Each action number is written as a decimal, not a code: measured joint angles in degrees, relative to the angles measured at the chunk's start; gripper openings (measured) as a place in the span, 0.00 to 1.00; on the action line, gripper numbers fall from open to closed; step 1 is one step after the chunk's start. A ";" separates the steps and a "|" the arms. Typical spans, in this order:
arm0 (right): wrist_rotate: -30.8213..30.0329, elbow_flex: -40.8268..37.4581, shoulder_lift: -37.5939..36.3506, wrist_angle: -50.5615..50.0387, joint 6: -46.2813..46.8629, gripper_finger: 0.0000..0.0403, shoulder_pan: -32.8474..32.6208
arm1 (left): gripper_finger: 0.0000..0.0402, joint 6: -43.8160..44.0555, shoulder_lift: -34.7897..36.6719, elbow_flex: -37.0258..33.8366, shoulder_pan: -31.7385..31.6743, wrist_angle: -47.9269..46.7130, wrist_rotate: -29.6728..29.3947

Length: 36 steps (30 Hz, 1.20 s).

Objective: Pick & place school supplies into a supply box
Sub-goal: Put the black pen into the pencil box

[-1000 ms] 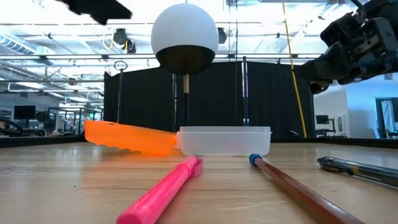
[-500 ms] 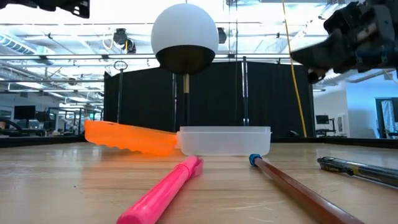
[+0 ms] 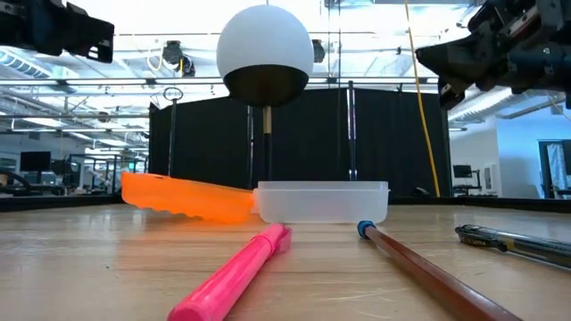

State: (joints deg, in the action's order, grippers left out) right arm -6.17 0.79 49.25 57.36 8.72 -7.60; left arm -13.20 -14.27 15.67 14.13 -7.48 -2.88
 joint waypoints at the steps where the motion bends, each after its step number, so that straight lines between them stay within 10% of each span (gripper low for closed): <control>1: -0.05 -0.01 0.00 0.63 -0.03 0.00 0.00 | 0.00 -0.02 1.00 -0.41 0.00 0.36 -0.06; 7: -0.44 8.14 0.70 -10.28 -0.62 0.00 -1.35 | 0.01 0.06 3.60 -1.15 0.02 1.63 -10.45; 18: -18.19 55.69 20.87 -66.73 17.95 0.00 -16.42 | 0.04 -1.15 3.38 -1.19 0.02 1.26 -34.25; 29: -18.50 95.21 55.11 -95.68 53.27 0.00 -25.72 | 0.07 0.18 3.38 -1.19 0.02 1.40 -34.70; 36: -5.00 104.70 67.95 -112.17 80.44 0.00 -26.02 | 0.08 -0.19 3.38 -1.19 0.02 1.35 -34.71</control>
State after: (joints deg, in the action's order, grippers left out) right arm -11.17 105.49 117.21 -54.80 89.16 -33.61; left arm -13.39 -10.90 14.48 14.15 -6.13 -37.58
